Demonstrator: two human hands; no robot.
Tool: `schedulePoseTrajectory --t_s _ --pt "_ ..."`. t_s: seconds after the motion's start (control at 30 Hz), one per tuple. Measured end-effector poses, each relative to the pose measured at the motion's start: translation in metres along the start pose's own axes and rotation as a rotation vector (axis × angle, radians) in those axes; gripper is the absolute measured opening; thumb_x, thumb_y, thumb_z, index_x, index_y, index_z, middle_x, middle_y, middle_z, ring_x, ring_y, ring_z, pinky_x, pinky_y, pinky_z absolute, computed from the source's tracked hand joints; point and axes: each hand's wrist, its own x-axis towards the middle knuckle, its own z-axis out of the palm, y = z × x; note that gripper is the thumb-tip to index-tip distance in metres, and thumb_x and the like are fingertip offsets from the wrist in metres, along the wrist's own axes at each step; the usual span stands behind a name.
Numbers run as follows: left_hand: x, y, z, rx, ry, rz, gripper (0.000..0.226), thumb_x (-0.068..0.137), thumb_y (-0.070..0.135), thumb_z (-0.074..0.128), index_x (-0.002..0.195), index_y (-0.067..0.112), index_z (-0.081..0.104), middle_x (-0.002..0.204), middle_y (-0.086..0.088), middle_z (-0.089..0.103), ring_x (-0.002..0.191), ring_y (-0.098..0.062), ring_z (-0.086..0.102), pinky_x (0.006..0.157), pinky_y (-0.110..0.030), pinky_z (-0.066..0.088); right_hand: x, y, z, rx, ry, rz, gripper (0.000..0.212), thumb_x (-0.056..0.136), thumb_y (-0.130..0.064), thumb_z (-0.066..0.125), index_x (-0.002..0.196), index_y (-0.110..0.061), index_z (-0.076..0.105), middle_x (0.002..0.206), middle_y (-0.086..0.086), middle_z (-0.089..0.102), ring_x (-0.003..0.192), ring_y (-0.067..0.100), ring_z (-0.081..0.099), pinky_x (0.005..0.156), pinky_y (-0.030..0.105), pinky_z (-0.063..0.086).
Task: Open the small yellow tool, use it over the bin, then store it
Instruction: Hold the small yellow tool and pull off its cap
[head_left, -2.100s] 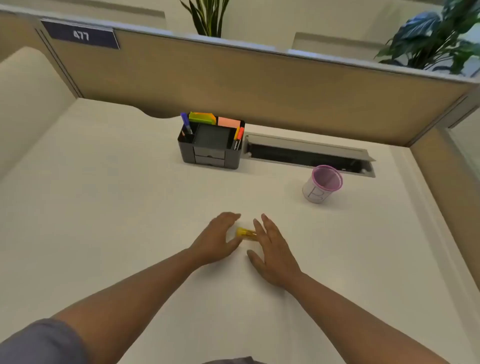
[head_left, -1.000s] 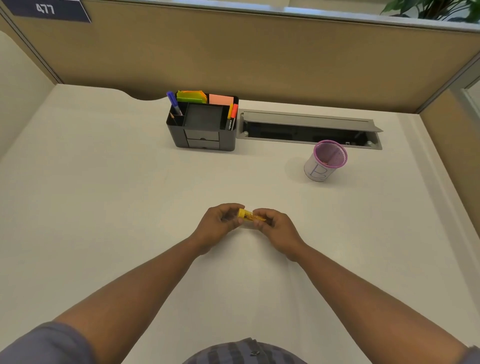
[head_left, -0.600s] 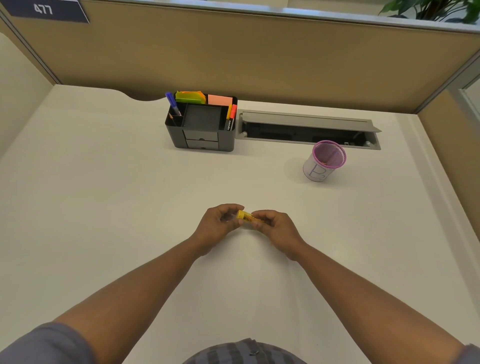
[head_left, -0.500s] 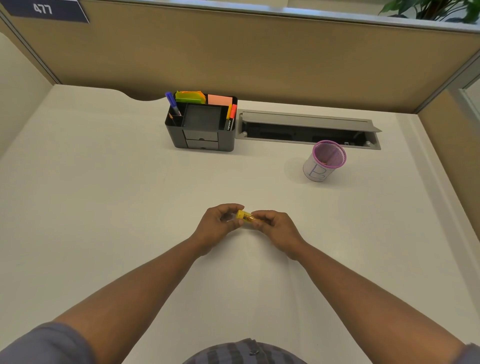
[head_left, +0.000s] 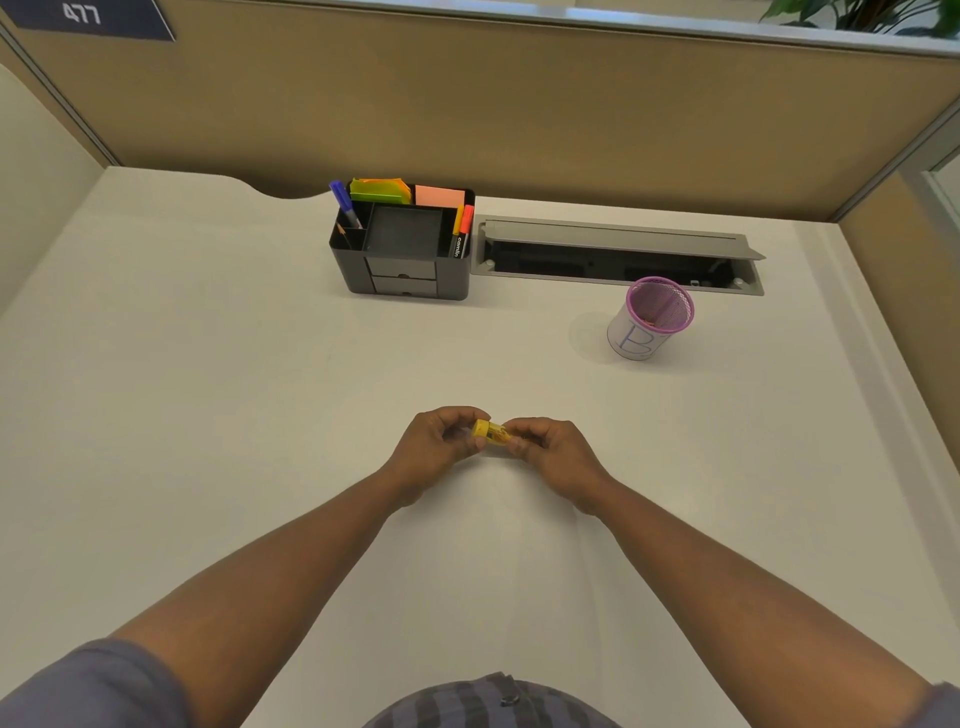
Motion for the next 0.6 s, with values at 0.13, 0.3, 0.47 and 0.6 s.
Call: schedulePoseTrajectory --t_s 0.13,0.3,0.47,0.6 --pt "-0.0004 -0.0001 0.0038 -0.010 0.036 0.010 0.027 0.084 0.005 0.078 0.100 0.027 0.076 0.072 0.021 0.067 0.072 -0.007 0.056 0.076 -0.019 0.051 -0.0014 -0.0021 -0.0003 0.023 0.024 0.003 0.022 0.094 -0.012 0.070 0.116 -0.015 0.075 0.111 0.000 0.076 0.103 0.014 0.070 0.092 0.026 0.053" --pt "-0.0016 0.0033 0.0021 -0.067 -0.002 0.001 0.027 0.086 0.004 0.076 0.105 0.023 0.075 0.085 0.013 0.070 0.078 -0.005 0.061 0.078 -0.016 0.052 -0.0026 -0.0025 0.0009 0.057 0.024 0.000 0.021 0.093 -0.010 0.071 0.112 -0.017 0.075 0.109 0.004 0.076 0.099 0.014 0.070 0.091 0.028 0.055" --pt "-0.0017 0.0056 -0.0001 -0.127 -0.019 -0.007 0.029 0.086 0.002 0.075 0.110 0.018 0.075 0.098 0.000 0.071 0.088 -0.014 0.062 0.081 -0.017 0.054 -0.0030 -0.0035 0.0036 0.058 0.018 -0.007 0.024 0.093 -0.012 0.072 0.116 -0.019 0.074 0.114 0.005 0.075 0.108 0.021 0.069 0.095 0.029 0.054" --pt "-0.0013 0.0040 0.0009 -0.123 -0.017 -0.006 0.030 0.086 0.004 0.076 0.109 0.023 0.076 0.097 -0.002 0.067 0.085 -0.018 0.054 0.078 -0.016 0.053 -0.0030 -0.0037 0.0032 0.056 0.006 0.011 0.031 0.094 -0.013 0.071 0.125 -0.017 0.071 0.122 0.002 0.073 0.115 0.017 0.067 0.102 0.030 0.051"
